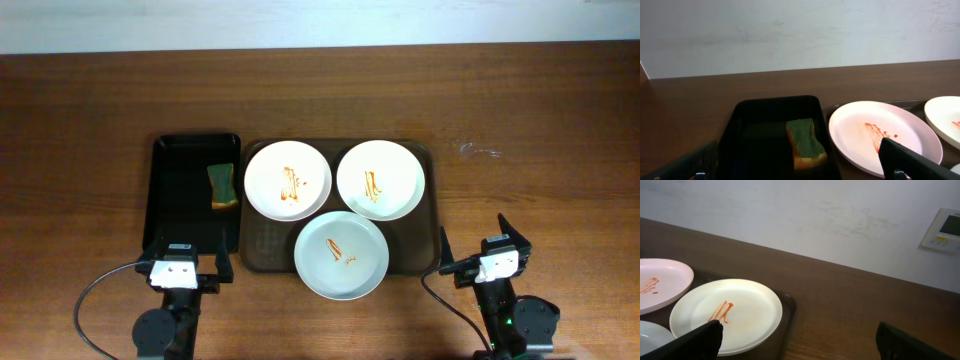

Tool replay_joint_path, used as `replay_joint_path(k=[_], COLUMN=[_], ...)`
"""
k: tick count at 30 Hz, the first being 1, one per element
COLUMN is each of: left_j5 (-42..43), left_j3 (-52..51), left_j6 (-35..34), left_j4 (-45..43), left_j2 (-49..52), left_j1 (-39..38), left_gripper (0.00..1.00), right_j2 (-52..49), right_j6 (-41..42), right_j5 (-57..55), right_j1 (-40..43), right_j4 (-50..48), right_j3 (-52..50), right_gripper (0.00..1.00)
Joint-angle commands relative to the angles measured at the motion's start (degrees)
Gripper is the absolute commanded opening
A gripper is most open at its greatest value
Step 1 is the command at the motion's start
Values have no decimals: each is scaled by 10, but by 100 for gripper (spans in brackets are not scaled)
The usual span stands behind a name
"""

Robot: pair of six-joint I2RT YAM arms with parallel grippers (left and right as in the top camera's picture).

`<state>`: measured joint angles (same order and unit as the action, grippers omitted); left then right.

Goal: Clean dirty plates on tray and stack at the side

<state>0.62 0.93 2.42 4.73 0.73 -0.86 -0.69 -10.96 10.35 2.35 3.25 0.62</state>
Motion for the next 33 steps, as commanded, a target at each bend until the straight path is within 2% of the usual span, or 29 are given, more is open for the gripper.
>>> replay_joint_path(k=[1, 33], left_j5=[6, 9], left_j3=[-4, -4], left_j6=[9, 2], left_j4=[0, -1], left_j2=[-4, -4], left_j1=[3, 3], left_gripper=[100, 100], right_j2=[3, 3], right_j6=[-2, -2], right_j5=[-3, -7], right_j1=[-4, -4], right_j4=[4, 1], right_j3=[-3, -3], right_gripper=[99, 98])
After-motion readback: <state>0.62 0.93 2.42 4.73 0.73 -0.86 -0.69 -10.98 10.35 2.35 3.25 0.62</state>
